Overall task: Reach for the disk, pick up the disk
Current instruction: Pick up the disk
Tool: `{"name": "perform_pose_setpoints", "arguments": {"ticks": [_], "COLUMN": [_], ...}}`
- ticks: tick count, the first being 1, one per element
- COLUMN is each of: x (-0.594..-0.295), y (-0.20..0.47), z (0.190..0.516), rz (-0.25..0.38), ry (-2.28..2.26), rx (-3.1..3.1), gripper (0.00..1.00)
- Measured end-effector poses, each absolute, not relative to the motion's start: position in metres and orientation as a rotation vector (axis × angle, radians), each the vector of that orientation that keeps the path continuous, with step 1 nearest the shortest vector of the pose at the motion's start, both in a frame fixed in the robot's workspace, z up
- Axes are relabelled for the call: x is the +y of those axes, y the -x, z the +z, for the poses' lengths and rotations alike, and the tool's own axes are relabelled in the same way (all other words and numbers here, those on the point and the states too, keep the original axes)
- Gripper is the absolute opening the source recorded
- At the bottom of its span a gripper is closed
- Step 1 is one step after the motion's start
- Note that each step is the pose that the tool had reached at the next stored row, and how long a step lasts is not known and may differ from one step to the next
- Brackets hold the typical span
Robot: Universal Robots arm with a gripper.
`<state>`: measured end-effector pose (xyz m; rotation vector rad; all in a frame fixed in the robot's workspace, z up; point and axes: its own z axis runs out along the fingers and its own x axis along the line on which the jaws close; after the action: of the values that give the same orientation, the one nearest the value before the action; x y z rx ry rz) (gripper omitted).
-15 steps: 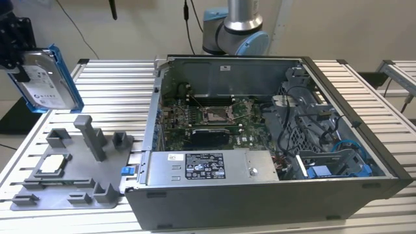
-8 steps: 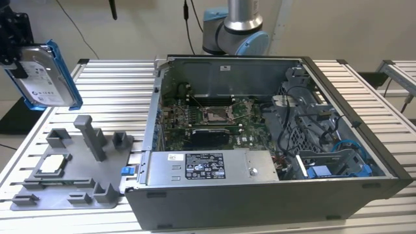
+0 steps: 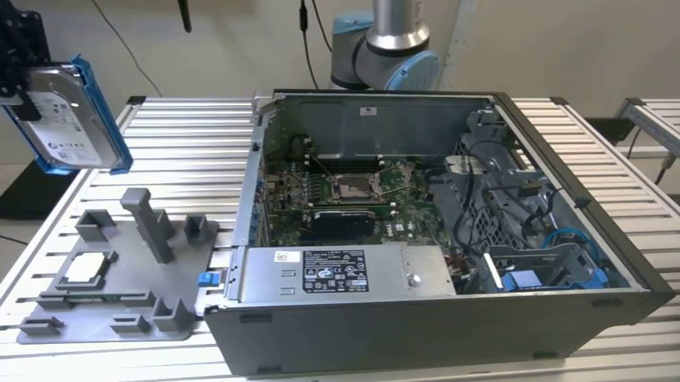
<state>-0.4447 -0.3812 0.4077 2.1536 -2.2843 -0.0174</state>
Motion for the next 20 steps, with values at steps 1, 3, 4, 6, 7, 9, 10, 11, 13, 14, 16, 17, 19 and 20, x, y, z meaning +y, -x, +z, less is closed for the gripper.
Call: {"name": "perform_pose_setpoints", "arguments": {"ticks": [1,3,4,6,7,9,10,11,13,14,16,17,19,20], "x": [-0.381,-0.381,-0.381,-0.381,-0.381,-0.381,-0.381,-0.381,-0.381,-0.381,-0.381,-0.381,-0.381,-0.381], "y": [0.445,0.445,0.445,0.445,0.445,0.445,0.445,0.445,0.445,0.445,0.445,0.445,0.445,0.445], "z": [0.409,0.411,0.412,0.414,0.415,0.418,0.419,0.420,0.423,0.424,0.426,0.427,0.429,0.430], "rz": [-0.017,-0.017,-0.017,-0.016,-0.016,-0.016,-0.016,-0.016,-0.016,-0.015,-0.015,-0.015,-0.015,-0.015], "ry": [-2.154,-2.154,-2.154,-2.154,-2.154,-2.154,-2.154,-2.155,-2.155,-2.155,-2.155,-2.155,-2.155,-2.155], "rx": [-2.284,-2.284,-2.284,-2.285,-2.285,-2.285,-2.285,-2.285,-2.285,-2.285,-2.285,-2.285,-2.285,-2.285], "gripper": [0.00,0.00,0.00,0.00,0.00,0.00,0.00,0.00,0.00,0.00,0.00,0.00,0.00,0.00]}}
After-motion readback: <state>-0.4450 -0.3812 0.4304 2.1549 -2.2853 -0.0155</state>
